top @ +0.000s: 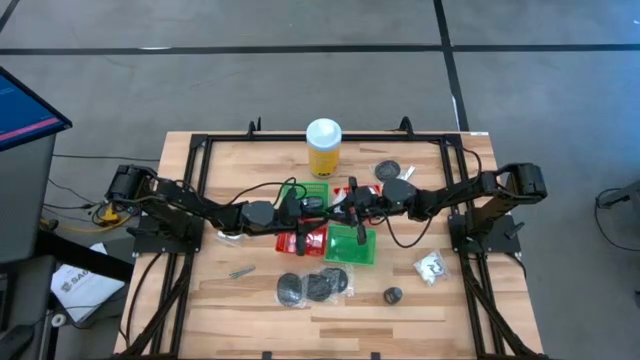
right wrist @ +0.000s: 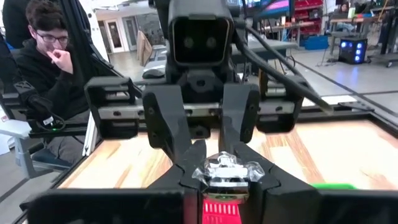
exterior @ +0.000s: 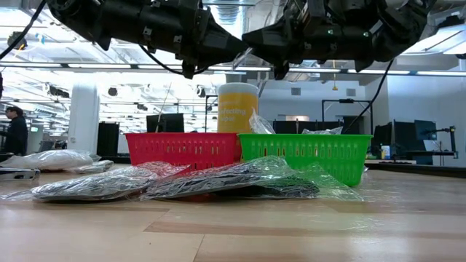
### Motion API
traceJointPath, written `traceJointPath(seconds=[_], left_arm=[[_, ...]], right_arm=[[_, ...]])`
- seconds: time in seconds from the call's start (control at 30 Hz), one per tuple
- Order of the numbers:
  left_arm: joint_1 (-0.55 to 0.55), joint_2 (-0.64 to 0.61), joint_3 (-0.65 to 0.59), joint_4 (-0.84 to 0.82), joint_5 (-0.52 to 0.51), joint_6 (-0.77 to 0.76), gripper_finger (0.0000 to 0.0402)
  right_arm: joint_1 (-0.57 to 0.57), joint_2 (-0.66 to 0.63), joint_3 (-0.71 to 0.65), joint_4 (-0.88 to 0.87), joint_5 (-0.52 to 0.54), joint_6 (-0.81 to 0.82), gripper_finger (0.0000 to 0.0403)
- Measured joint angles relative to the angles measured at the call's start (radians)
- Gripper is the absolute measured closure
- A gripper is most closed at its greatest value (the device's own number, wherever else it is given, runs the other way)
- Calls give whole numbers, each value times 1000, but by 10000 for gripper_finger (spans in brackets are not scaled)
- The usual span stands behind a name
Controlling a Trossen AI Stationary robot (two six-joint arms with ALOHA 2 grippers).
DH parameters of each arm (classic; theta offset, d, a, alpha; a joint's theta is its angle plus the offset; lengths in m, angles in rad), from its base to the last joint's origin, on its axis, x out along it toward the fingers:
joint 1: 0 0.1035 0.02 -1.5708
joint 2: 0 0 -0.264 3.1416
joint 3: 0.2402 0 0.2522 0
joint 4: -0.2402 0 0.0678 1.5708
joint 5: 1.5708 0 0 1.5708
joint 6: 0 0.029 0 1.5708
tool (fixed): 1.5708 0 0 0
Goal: Pick & Place Travel size toiletries
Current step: Put the nail cutter into the right green bin
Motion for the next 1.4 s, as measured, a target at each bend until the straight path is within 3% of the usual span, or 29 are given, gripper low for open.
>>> traceJointPath(seconds=[0.3,0.63,1.07,1.4], left_arm=[[0,-33,-26,-29,3,2,279],[-6,-195,-122,-29,1,7,277],[-11,-225,-146,-31,-1,7,275],[-10,-225,-146,-29,0,3,275]], right_arm=[[10,-80,0,-181,0,13,356],[82,-224,0,-509,1,66,356],[195,-213,0,-727,94,179,356],[222,-213,0,-789,143,227,356]])
